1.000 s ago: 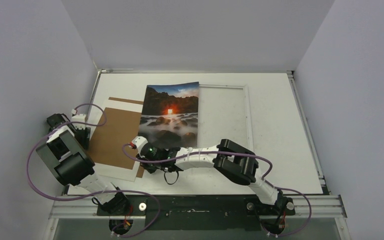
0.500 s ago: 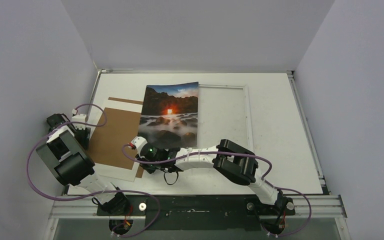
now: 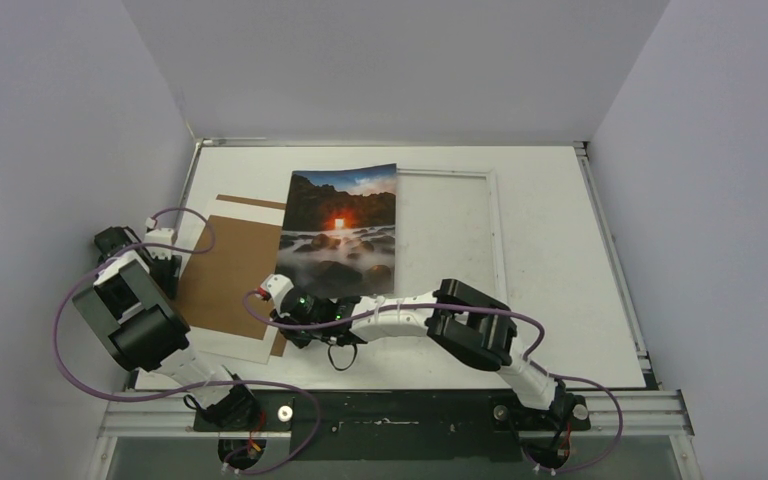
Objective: Put the photo into the frame
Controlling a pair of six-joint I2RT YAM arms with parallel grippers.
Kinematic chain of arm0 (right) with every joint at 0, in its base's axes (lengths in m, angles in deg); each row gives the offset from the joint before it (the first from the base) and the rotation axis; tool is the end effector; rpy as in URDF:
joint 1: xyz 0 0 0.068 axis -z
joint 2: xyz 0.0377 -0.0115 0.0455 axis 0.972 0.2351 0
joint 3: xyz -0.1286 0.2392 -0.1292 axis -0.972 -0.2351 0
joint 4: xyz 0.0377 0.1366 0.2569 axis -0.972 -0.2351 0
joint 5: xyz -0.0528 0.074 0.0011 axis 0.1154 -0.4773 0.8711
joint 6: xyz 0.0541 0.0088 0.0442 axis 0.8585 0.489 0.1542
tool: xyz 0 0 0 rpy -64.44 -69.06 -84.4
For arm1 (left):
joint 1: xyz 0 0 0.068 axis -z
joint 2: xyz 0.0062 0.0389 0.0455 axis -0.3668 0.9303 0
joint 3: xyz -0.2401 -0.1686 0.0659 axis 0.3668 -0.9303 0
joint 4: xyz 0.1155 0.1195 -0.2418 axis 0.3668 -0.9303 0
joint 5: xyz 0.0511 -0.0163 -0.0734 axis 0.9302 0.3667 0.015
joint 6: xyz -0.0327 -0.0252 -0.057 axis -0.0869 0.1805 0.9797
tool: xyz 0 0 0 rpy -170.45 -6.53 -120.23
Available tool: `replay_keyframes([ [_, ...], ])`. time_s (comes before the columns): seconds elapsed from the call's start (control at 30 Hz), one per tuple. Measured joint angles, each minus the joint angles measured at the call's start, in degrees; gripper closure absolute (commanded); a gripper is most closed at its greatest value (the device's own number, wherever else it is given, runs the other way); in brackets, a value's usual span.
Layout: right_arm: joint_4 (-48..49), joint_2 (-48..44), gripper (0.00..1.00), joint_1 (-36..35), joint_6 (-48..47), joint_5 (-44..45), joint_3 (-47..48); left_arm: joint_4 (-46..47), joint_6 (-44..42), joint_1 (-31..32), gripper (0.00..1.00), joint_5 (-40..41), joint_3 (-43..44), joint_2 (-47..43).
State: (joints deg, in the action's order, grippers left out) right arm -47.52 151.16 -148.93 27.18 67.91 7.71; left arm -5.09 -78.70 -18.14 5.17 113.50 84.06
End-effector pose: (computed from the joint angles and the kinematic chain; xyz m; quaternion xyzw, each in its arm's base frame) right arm 0.1586 0.5167 0.1356 -0.4274 0.8003 0.3192 0.2737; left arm 0.2831 0.2265 0.1490 0.0134 0.9744 0.0977 0.2021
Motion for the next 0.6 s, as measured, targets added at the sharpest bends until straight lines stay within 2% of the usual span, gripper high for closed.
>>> replay_keyframes([
  [0.6,2.58,-2.43,0.93,-0.31,-0.31,-0.74,-2.23,1.97,-1.42,2.67,0.49,2.91,-2.12,-1.38],
])
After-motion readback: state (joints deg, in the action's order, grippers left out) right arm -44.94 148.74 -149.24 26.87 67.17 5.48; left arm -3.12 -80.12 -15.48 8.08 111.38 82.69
